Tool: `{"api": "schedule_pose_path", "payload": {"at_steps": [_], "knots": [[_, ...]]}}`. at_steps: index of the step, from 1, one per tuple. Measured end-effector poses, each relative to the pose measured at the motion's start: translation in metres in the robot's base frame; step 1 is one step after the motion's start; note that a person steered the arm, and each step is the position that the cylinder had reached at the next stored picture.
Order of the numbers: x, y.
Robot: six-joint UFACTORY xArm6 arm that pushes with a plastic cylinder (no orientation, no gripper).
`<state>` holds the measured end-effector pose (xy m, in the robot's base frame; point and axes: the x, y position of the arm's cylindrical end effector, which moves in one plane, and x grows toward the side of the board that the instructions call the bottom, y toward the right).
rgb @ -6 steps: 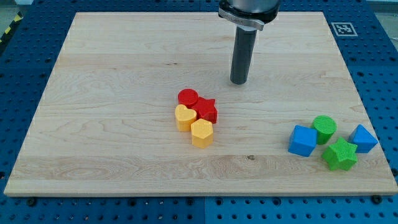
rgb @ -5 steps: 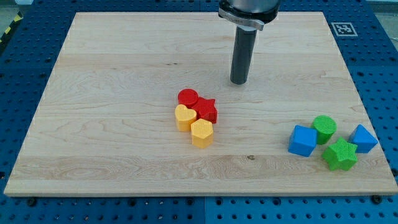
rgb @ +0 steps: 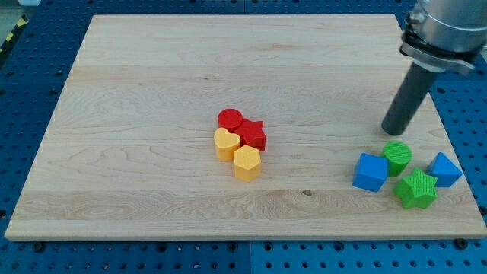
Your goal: Move the blue triangle above to the red circle
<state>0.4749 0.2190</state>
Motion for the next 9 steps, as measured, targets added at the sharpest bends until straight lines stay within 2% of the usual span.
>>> {"api": "schedule_pose_path", "payload": {"at_steps": [1, 2, 3, 4, 6, 9], "knots": [[0.0, 0.013], [0.004, 0.074], [0.012, 0.082], [0.041, 0.088], [0.101, 0.09], [0.099, 0.059]]}}
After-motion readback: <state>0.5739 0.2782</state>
